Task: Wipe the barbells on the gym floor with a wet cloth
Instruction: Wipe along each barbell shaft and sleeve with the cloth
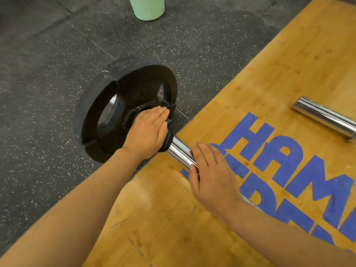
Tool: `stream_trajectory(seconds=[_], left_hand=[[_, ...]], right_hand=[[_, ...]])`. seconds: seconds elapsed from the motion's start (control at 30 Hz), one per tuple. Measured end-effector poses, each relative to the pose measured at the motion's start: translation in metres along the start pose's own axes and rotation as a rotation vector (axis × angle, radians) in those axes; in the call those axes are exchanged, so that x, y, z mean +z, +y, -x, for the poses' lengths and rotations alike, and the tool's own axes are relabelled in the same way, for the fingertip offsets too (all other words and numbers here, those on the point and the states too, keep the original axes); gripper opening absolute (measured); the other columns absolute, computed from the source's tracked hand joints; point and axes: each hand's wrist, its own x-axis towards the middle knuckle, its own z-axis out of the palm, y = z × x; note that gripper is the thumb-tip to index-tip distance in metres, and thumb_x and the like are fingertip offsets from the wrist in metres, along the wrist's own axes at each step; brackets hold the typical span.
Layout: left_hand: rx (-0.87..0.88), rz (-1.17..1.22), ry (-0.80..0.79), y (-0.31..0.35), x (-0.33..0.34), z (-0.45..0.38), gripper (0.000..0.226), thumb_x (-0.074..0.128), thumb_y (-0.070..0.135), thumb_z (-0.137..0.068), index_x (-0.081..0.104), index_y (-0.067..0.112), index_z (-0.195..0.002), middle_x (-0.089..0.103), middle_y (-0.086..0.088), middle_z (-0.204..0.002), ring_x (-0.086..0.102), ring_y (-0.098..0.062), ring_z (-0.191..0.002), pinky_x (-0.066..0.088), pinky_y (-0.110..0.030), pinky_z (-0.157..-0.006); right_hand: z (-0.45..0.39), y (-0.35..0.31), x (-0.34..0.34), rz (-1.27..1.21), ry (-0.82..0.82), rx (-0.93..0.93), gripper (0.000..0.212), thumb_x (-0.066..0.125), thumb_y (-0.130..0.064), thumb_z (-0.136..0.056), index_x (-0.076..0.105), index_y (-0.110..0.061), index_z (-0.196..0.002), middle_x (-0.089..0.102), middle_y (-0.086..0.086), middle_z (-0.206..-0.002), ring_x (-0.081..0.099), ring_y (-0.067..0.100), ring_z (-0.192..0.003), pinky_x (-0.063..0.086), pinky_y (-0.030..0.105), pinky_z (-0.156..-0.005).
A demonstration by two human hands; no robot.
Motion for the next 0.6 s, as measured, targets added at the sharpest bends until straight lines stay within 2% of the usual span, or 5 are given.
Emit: stream_trajectory(seconds=[0.13, 0.27, 0.33, 0.47, 0.6], left_hand=[[0.014, 0.056, 0.06, 0.014, 0.009, 0.005, 0.053, 0.027, 0.029, -0.101, 0.053, 0.001, -0.137, 0.056, -0.013, -0.138, 0.046, -0.026, -0.134, 0.03, -0.044, -0.115], [0.174, 0.119, 0.024, 0.03, 0.011, 0.02, 0.05, 0.029, 0.028, -0.104, 0.051, 0.002, -0.14, 0.052, -0.009, -0.143, 0.043, -0.021, -0.136, 0.024, -0.034, -0.117], [0.206, 0.078, -0.001, 0.025, 0.009, 0.016, 0.051, 0.027, 0.029, -0.104, 0.049, 0.001, -0.141, 0.051, -0.012, -0.144, 0.044, -0.023, -0.136, 0.028, -0.037, -0.116], [-0.011, 0.027, 0.007, 0.008, 0.001, -0.005, 0.059, 0.018, 0.032, -0.101, 0.047, 0.001, -0.142, 0.053, -0.015, -0.141, 0.047, -0.025, -0.133, 0.028, -0.038, -0.115], [0.024, 0.046, 0.045, 0.018, 0.006, 0.003, 0.054, 0.024, 0.029, -0.101, 0.051, 0.001, -0.138, 0.056, -0.013, -0.138, 0.047, -0.025, -0.132, 0.026, -0.037, -0.115]], right_hand=[[0.0, 0.003, 0.001, 0.008, -0.018, 0.001, 0.048, 0.037, -0.026, -0.1, 0.056, 0.001, -0.135, 0.058, 0.015, -0.136, 0.055, 0.037, -0.125, 0.05, 0.051, -0.099], [-0.001, 0.003, 0.001, 0.009, -0.013, -0.002, 0.049, 0.038, -0.027, -0.1, 0.057, 0.001, -0.135, 0.058, 0.016, -0.136, 0.055, 0.037, -0.125, 0.05, 0.051, -0.099], [0.0, 0.003, 0.0, 0.001, -0.017, -0.004, 0.048, 0.038, -0.027, -0.1, 0.057, 0.0, -0.135, 0.058, 0.015, -0.137, 0.055, 0.036, -0.125, 0.05, 0.051, -0.1], [0.0, 0.004, 0.0, -0.01, -0.027, -0.005, 0.048, 0.037, -0.027, -0.1, 0.057, 0.0, -0.135, 0.058, 0.015, -0.136, 0.055, 0.036, -0.125, 0.05, 0.051, -0.099], [-0.001, 0.005, -0.001, 0.0, -0.031, -0.002, 0.049, 0.035, -0.027, -0.101, 0.057, 0.0, -0.134, 0.059, 0.015, -0.135, 0.055, 0.036, -0.125, 0.05, 0.051, -0.1]])
